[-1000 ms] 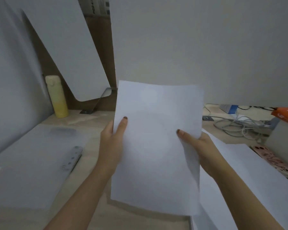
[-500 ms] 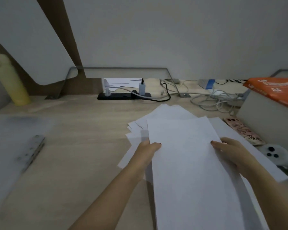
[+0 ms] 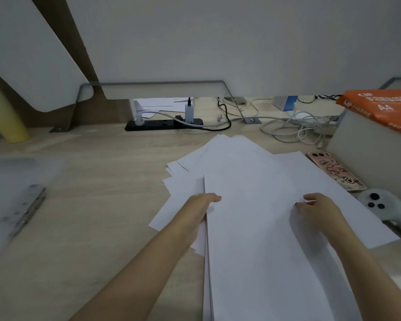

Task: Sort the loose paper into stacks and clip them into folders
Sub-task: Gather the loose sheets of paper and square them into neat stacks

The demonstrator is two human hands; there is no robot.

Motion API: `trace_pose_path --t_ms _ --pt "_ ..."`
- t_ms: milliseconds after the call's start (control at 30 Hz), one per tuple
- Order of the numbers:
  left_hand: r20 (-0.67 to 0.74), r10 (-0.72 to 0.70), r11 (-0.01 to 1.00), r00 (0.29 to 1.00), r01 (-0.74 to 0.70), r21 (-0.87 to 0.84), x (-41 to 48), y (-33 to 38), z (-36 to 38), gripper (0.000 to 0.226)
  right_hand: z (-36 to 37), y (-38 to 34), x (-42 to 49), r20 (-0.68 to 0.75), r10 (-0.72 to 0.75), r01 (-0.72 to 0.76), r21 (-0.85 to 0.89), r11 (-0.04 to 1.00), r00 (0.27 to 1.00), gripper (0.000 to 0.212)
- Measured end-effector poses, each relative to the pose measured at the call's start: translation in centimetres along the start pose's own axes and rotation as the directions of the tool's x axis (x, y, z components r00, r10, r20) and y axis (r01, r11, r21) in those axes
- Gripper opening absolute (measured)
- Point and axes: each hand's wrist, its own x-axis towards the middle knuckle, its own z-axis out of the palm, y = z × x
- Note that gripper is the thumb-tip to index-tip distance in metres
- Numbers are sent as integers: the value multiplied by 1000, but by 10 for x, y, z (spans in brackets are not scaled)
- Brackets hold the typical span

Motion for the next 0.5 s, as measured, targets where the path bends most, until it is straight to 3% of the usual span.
trace_pose_path --t_ms 100,300,367,500 --pt "-42 -8 998 999 5 -61 8 2 -2 36 -1 -1 -1 21 12 -13 4 1000 1000 45" --pt "-47 94 965 995 -79 250 3 -15 13 37 0 0 -9 -2 -20 20 7 1000 1000 35" --pt "-43 144 953 989 -126 276 -7 -23 18 29 1 0 -11 -1 -34 34 16 999 999 19" --pt "-78 300 934 951 -276 229 -15 -28 17 18 1 -2 -18 53 -82 78 73 994 995 23"
